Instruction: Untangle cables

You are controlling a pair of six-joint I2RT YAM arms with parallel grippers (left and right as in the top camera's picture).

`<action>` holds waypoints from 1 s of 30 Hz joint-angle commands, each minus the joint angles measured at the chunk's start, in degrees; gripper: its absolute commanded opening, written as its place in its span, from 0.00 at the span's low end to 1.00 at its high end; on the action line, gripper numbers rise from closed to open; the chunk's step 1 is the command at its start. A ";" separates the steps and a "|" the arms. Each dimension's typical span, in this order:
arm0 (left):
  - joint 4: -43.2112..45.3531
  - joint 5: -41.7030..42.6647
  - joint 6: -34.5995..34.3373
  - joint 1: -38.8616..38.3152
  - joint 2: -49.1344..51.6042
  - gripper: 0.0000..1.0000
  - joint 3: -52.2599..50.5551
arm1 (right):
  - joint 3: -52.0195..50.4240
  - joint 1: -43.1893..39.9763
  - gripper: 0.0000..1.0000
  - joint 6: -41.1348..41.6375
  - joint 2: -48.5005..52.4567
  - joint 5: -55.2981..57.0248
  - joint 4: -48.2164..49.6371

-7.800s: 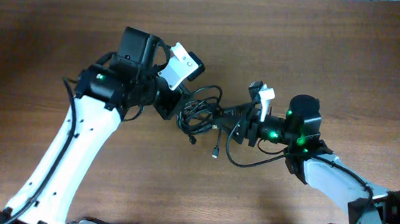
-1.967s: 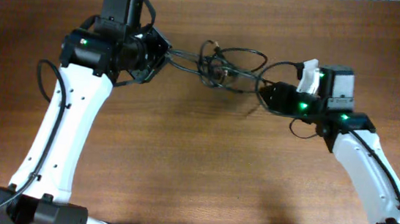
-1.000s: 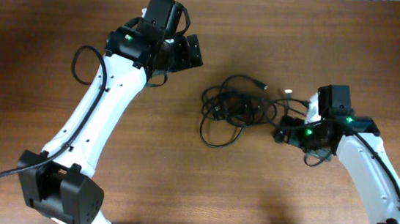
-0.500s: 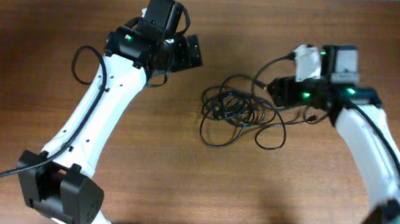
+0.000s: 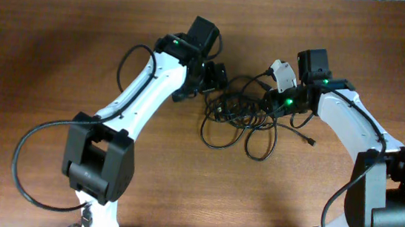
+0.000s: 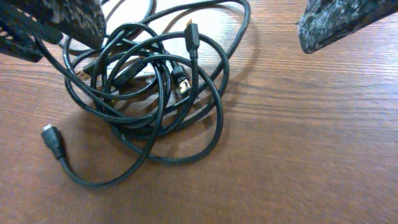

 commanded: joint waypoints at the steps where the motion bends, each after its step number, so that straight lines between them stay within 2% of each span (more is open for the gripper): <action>1: 0.13 1.42 -2.27 -1.40 1.64 0.99 1.01 | -0.94 0.09 0.35 -0.42 0.33 0.31 0.00; 3: 0.11 1.18 -2.27 -2.23 1.77 1.00 0.98 | -1.44 0.09 0.35 -0.42 0.35 0.28 0.00; 6: 0.11 -0.66 -2.64 -3.48 1.86 0.98 0.72 | -1.44 0.09 0.26 -0.42 0.98 0.31 0.39; 8: 0.13 -2.10 -3.87 -4.28 1.92 0.97 -0.09 | -1.44 0.07 0.04 -0.37 1.86 0.20 0.68; 10: 0.33 -2.64 -5.51 -4.50 2.47 0.95 -1.16 | -1.09 0.07 0.04 0.72 1.60 -0.20 0.63; 12: 1.22 -2.05 -6.54 -4.52 3.65 0.85 -1.73 | 1.40 -0.26 0.04 3.32 0.39 -1.77 -1.09; 15: 2.25 1.03 -6.54 -4.52 5.64 0.84 -1.73 | 4.68 -0.11 0.04 3.34 -0.63 -3.04 -3.56; 17: 2.62 2.34 -9.92 -4.94 8.63 0.85 -1.73 | 6.21 -0.02 0.04 4.61 -0.66 -3.91 -4.76; 20: 6.95 8.44 -10.60 -6.12 13.00 0.98 -1.73 | 6.49 -0.09 0.04 4.61 -2.34 -6.69 -5.70; 21: 7.72 8.92 -10.60 -6.60 13.81 0.95 -1.73 | 6.84 -0.09 0.04 4.59 -3.10 -6.78 -6.01; 22: 7.67 8.87 -10.58 -7.10 14.84 0.77 -1.73 | 7.69 -0.13 0.04 4.59 -4.15 -6.78 -6.38; 25: 5.09 8.79 -10.12 -7.61 16.13 0.52 -1.75 | 14.67 -1.01 0.04 4.61 -7.21 -5.84 -9.73; 30: -1.11 6.88 -3.13 -5.35 16.11 0.50 -1.73 | 36.00 -6.01 0.04 4.63 -8.11 -2.45 -20.39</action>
